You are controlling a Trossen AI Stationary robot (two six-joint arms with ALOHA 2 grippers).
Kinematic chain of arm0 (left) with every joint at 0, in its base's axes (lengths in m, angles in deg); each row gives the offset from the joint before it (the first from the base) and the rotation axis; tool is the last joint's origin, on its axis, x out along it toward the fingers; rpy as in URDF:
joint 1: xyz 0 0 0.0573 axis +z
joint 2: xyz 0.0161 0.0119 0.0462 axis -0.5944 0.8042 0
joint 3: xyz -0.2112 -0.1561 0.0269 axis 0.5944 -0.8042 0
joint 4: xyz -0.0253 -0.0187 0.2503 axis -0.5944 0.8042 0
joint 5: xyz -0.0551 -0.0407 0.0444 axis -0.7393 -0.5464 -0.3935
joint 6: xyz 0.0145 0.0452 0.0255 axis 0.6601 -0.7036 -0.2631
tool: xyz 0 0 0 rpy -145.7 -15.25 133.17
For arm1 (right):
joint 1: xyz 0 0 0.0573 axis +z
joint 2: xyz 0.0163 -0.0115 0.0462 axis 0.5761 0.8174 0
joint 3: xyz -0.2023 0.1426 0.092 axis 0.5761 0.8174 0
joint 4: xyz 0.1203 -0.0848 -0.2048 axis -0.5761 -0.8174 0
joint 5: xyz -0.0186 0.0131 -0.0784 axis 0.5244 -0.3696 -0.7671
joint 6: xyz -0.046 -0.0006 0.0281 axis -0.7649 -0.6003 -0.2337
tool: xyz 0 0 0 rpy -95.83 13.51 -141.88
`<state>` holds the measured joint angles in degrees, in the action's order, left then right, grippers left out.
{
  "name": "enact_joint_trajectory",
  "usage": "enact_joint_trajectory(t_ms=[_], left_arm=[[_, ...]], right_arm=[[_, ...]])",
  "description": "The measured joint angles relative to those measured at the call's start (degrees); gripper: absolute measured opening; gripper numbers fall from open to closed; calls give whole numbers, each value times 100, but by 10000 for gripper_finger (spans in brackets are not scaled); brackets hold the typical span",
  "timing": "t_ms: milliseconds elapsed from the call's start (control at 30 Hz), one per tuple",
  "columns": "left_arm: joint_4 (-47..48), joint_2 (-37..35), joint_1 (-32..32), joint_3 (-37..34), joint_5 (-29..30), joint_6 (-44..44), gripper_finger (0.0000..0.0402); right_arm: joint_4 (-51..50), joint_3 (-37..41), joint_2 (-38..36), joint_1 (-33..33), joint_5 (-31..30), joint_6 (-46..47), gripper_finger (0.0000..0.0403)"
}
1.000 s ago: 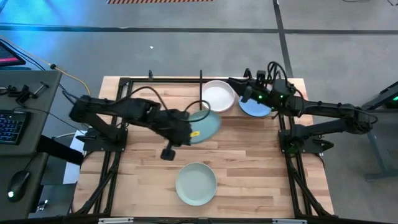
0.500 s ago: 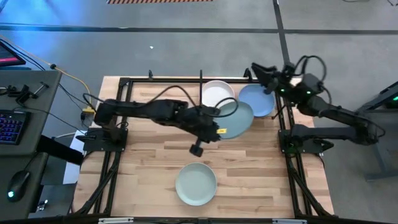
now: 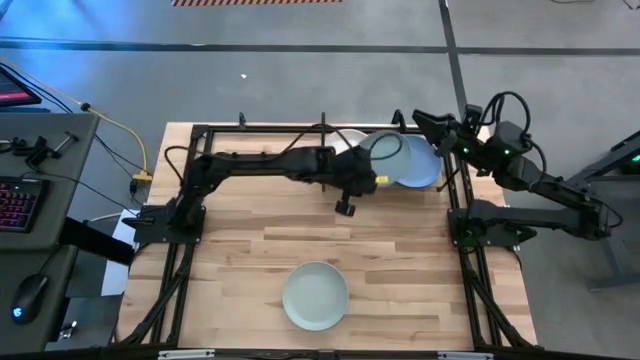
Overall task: Place and stack plates onto a shelf
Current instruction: Stack the light green plate on top of the white plate on the shelf
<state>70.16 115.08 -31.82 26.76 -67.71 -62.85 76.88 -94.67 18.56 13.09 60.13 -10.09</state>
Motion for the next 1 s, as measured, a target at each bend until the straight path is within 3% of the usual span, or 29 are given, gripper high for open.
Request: enact_joint_trajectory(t_ms=[533,800,1000], left_arm=[[49,845,666,3,248,1001,0],[295,869,781,2,549,1438,0],[471,868,815,2,459,1764,3]], right_arm=[[-341,0,2,0,-4,92,140],[-597,0,2,0,-4,85,140],[-637,0,2,0,-7,24,140]])
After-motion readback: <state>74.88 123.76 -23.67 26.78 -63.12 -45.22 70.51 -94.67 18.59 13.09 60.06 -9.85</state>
